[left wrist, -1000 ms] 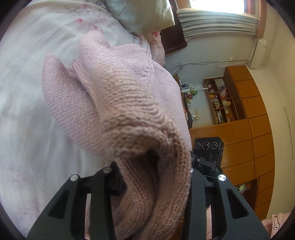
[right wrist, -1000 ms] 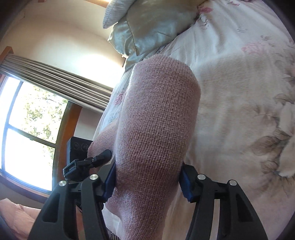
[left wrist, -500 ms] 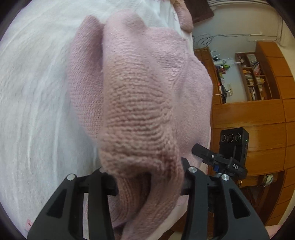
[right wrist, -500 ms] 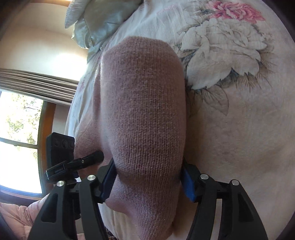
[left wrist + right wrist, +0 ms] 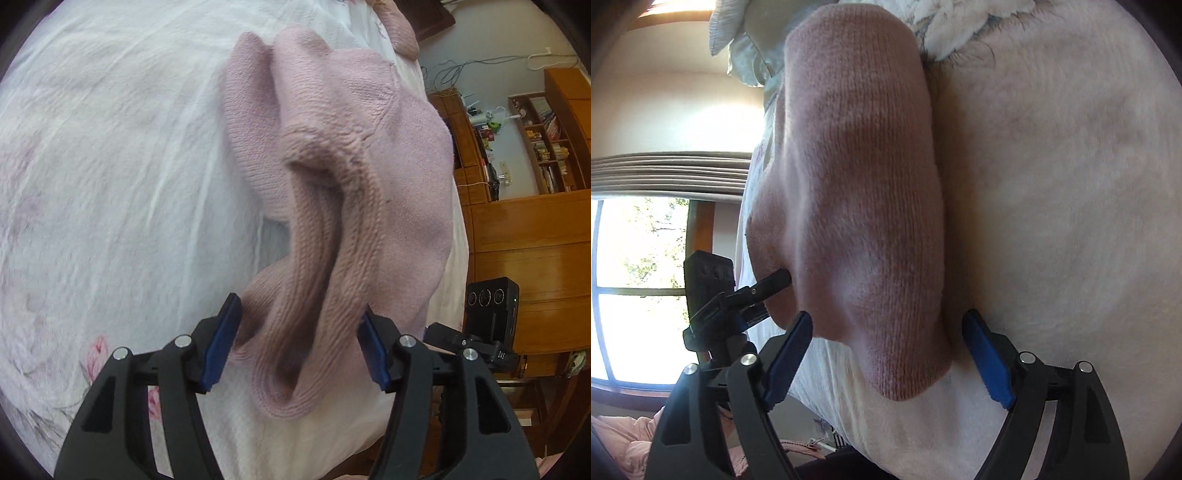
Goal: Fold small clothes
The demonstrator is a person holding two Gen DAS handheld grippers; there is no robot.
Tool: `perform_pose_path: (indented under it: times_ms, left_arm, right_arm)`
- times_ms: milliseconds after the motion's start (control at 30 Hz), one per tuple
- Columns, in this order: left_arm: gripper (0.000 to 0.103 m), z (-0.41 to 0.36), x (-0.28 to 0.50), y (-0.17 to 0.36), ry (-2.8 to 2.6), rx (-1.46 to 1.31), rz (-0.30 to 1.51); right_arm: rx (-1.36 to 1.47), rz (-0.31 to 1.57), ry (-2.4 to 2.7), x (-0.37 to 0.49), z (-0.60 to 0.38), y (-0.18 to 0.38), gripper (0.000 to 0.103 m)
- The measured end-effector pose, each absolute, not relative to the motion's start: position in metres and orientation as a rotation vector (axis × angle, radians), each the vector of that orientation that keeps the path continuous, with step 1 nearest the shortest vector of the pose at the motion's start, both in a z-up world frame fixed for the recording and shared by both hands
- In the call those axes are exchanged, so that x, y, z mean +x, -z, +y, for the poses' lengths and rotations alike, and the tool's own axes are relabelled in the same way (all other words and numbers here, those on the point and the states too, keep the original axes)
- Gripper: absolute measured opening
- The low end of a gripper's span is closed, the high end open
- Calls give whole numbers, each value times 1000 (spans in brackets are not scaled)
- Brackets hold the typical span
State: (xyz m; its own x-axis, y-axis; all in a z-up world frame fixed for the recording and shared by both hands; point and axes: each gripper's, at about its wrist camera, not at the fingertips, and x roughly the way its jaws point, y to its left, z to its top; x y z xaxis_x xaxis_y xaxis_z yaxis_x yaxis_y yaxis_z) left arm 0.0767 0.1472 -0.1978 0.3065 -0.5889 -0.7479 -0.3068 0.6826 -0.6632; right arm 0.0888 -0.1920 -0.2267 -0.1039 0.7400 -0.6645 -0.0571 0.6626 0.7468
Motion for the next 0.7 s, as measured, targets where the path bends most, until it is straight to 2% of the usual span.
perform_pose_path:
  times_ms: [33, 67, 100, 133, 167, 200, 300, 433, 567, 700]
  left_arm:
    - [63, 148, 75, 200, 211, -874, 1290]
    - [63, 149, 75, 201, 205, -881, 1290]
    - [64, 148, 75, 201, 198, -877, 1290]
    - [64, 147, 75, 201, 193, -866, 1291]
    - [64, 147, 74, 201, 189, -859, 1292]
    - [64, 146, 71, 201, 183, -860, 1295]
    - [63, 131, 75, 192, 193, -851, 1295]
    - [63, 116, 72, 192, 191, -804, 1311]
    - [65, 116, 68, 207, 163, -808, 1321]
    - [65, 108, 74, 202, 173, -768, 1322]
  right_arm:
    - [592, 1537, -742, 87, -192, 229, 79]
    - [600, 1537, -749, 88, -192, 230, 72]
    - [608, 1548, -756, 88, -192, 231, 60]
    - [590, 1560, -751, 88, -193, 231, 55]
    - [566, 1562, -754, 89, -194, 229, 38]
    - [562, 1558, -765, 89, -196, 226, 30]
    - [507, 1523, -780, 92, -202, 202, 25]
    - [260, 1516, -716, 98, -184, 176, 24]
    - [195, 1558, -679, 92, -177, 193, 25]
    - [298, 1576, -638, 92, -189, 210, 32]
